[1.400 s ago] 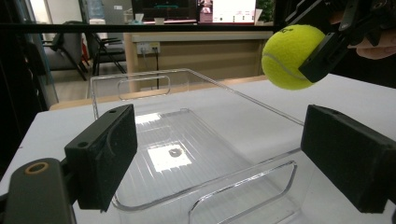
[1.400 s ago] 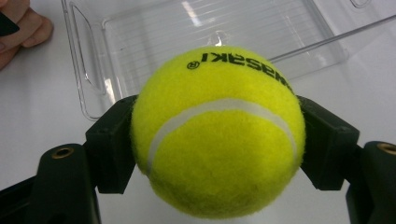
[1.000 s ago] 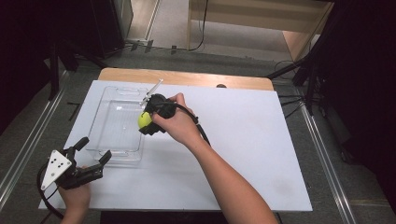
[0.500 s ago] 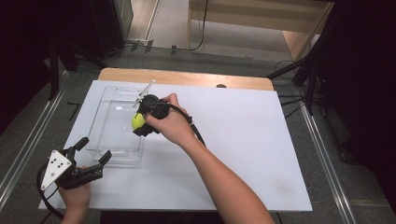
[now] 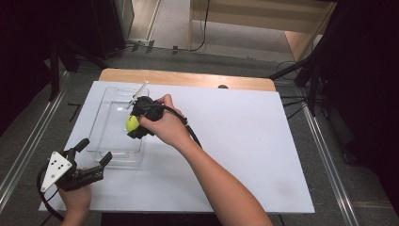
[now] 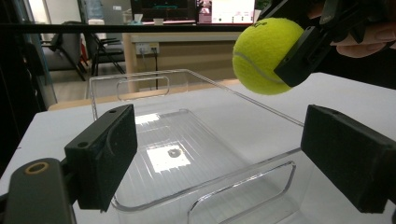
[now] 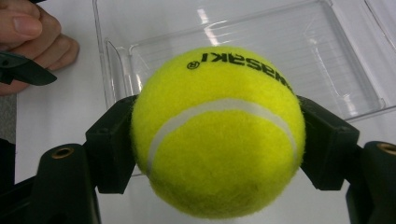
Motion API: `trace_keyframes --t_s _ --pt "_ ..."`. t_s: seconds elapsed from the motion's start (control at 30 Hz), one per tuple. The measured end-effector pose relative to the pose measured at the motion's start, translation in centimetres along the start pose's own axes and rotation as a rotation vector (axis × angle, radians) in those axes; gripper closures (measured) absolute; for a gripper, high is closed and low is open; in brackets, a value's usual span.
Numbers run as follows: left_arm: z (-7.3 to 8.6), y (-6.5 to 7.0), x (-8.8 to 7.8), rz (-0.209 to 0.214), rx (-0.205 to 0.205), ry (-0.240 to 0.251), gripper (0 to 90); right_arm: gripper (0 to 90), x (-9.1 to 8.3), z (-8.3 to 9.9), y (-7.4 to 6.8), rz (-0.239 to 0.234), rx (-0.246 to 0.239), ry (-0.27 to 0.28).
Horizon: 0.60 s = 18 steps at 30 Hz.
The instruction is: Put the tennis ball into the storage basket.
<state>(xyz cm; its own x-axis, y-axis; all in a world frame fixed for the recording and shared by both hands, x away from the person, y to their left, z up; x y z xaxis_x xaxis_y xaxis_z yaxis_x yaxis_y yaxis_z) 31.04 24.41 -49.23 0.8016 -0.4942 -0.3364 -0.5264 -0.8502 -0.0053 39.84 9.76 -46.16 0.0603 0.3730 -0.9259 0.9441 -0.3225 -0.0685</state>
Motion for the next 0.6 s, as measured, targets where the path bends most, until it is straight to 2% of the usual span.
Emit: trace_keyframes --t_s 0.6 --pt "0.0 0.0 0.0 0.002 -0.001 0.002 11.3 23.1 1.5 -1.2 -0.9 -0.019 -0.027 -0.021"
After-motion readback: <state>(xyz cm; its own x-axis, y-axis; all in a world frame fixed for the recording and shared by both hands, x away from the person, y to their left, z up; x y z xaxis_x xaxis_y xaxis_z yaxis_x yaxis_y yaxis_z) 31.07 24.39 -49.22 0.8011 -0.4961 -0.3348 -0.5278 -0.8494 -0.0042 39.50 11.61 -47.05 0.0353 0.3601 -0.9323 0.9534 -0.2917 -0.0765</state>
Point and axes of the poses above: each handheld gripper's, and its own axes: x roughly forward along the jaws, z roughly out of its underside, y roughly to its right, the point moved 9 cm from there along x, roughly forward along the jaws, and after that the axes turned 13 degrees about -y, right-handed, at the moved point
